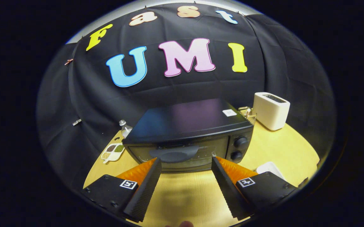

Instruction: Open the toaster oven, put the food inside, and close the toaster oven door.

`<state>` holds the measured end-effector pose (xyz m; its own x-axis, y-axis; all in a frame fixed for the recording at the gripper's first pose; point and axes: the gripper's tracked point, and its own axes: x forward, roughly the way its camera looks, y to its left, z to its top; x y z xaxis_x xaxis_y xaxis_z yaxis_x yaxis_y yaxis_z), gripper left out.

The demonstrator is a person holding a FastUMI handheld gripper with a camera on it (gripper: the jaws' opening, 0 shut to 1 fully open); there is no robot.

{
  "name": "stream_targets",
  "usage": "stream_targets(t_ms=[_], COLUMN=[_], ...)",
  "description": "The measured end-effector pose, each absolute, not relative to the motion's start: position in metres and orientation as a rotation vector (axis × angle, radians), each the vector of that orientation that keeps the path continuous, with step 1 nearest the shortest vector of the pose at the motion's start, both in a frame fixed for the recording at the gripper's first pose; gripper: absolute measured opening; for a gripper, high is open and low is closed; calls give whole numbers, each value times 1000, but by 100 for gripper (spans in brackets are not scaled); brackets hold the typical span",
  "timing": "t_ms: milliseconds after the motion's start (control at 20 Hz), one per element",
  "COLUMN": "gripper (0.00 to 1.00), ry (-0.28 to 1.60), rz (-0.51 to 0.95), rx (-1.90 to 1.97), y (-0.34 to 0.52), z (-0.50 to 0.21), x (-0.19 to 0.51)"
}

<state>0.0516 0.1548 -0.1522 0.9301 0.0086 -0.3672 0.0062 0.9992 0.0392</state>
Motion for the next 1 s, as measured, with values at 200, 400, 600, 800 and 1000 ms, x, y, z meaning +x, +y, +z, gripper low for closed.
stream_targets(t_ms=[200, 400, 600, 800, 1000], gripper=[99, 99, 99, 99, 99], ry=[307, 265, 230, 202, 186], rz=[-13, -10, 14, 29, 47], rx=[5, -38, -54, -73, -54], y=[125, 100, 85, 71, 61], z=[-107, -73, -46, -25, -12], x=[55, 61, 64, 63, 63])
